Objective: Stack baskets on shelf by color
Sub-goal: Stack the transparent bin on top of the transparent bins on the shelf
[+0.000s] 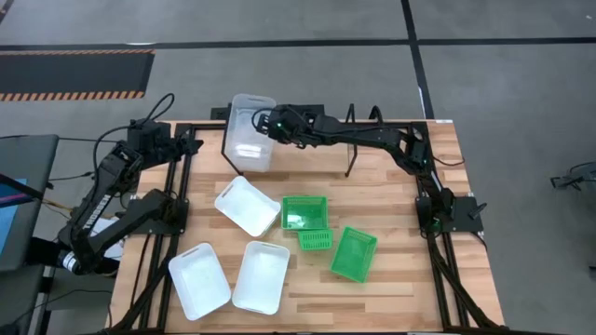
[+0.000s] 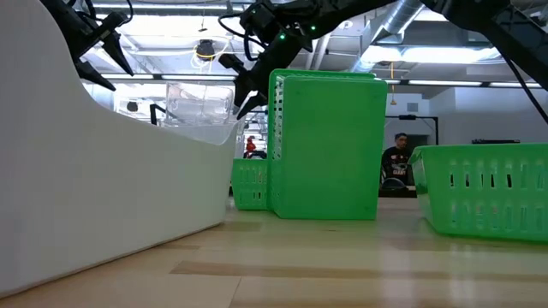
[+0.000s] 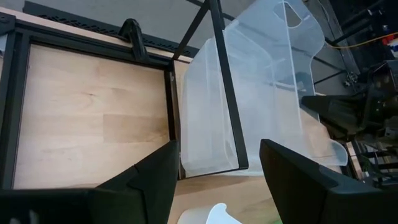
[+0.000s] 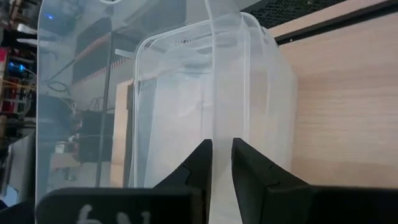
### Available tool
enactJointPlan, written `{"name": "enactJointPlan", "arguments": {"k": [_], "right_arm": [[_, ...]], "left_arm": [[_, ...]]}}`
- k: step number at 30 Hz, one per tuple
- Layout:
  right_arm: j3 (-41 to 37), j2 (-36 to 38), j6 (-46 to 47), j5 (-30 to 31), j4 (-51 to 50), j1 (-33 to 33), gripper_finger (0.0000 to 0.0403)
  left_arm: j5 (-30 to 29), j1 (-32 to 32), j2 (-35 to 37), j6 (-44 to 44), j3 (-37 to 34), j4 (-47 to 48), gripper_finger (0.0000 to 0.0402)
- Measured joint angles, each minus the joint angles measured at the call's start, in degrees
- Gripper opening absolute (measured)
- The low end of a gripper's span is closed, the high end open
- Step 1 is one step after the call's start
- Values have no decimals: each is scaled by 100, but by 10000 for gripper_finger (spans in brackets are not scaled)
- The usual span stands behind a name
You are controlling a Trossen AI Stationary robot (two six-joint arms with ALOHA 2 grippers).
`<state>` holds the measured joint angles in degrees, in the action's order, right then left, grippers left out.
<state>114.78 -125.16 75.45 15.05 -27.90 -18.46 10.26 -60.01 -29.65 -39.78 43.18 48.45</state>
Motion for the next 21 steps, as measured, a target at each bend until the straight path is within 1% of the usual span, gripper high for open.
{"name": "enactJointPlan", "arguments": {"k": [4, 10, 12, 16, 21], "right_arm": [[0, 0, -195, -154, -12, 5, 70], [0, 0, -380, -208, -44, 41, 71], [0, 0, -514, -287, -46, 41, 76], [0, 0, -599, -439, -30, 35, 105], [0, 0, -706, -468, -107, 37, 169]], "left_arm": [[2, 0, 2, -29, 0, 2, 212], [2, 0, 0, -31, 0, 2, 212], [2, 0, 0, -31, 0, 2, 212], [2, 0, 0, -31, 0, 0, 212], [2, 0, 0, -31, 0, -77, 212]]}}
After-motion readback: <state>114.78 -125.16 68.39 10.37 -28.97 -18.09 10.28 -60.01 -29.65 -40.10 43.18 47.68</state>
